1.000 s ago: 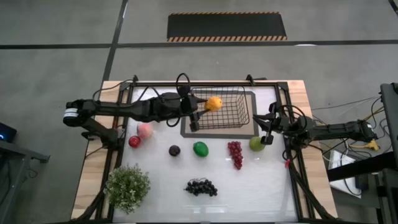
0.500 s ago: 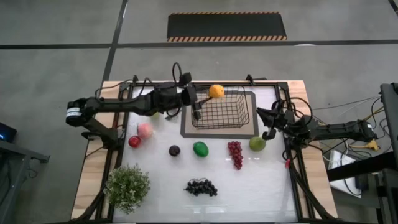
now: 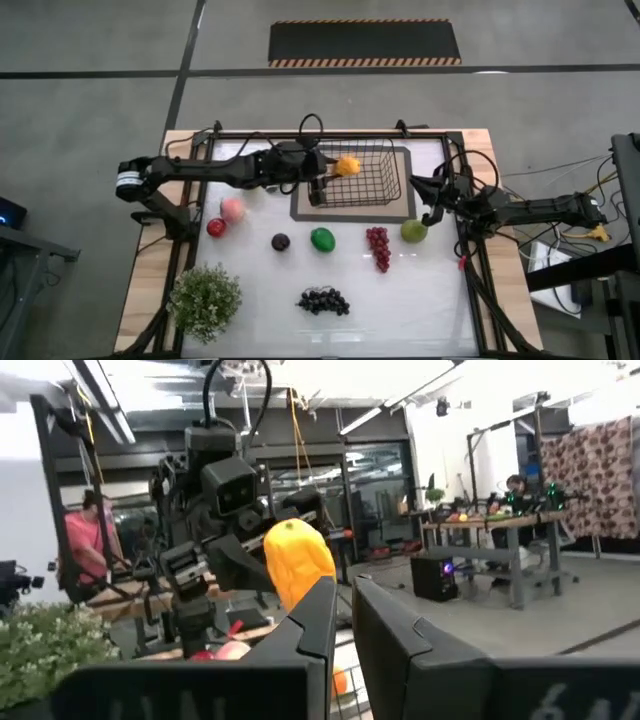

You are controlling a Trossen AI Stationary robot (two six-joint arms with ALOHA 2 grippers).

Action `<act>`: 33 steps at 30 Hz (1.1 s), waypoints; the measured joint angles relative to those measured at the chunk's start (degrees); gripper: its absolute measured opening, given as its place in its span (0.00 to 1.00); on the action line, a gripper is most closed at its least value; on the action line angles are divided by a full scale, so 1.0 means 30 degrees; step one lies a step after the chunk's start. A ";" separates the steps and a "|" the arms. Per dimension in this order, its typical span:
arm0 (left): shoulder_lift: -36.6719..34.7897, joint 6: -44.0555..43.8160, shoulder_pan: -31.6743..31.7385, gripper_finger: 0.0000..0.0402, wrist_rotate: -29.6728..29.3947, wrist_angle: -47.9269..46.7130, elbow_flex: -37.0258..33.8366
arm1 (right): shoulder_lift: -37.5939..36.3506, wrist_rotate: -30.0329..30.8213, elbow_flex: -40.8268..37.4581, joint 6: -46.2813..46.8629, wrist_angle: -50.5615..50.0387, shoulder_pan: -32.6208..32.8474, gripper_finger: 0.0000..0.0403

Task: Build produce basket
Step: Put the yellow mango into the black wire basket

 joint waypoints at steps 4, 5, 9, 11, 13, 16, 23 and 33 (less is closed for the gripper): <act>0.0701 -0.0655 0.0331 0.37 -0.0017 -0.0379 0.0075 | 0.0009 0.0007 0.0000 0.0255 -0.0416 0.0000 0.07; 0.0899 -0.1083 0.0408 0.37 -0.0023 -0.0434 0.0060 | 0.0015 0.0007 0.0000 0.0331 -0.0519 0.0000 0.07; 0.1880 -0.2643 0.0728 0.37 -0.0039 -0.0928 0.0470 | 0.0022 0.0007 0.0000 0.0395 -0.0937 0.0000 0.07; 0.2319 -0.3103 0.0847 0.37 -0.0051 -0.1765 0.1172 | 0.0022 0.0007 0.0000 0.0303 -0.1243 -0.0007 0.07; 0.2697 -0.3444 0.0952 0.37 -0.0054 -0.3272 0.2215 | 0.0027 0.0007 0.0000 0.0252 -0.1440 -0.0007 0.07; 0.3358 -0.3512 0.1102 0.37 -0.0117 -0.6117 0.3948 | 0.0042 0.0014 0.0000 0.0324 -0.1712 -0.0007 0.07; 0.5455 -0.3913 0.1558 0.37 -0.0127 -1.0809 0.7395 | 0.0182 0.0010 0.0000 0.0470 -0.1833 -0.0007 0.07; 0.7970 -0.4617 0.2027 0.37 -0.0131 -1.0623 1.0011 | 0.0255 0.0014 0.0000 0.0463 -0.2659 -0.0007 0.07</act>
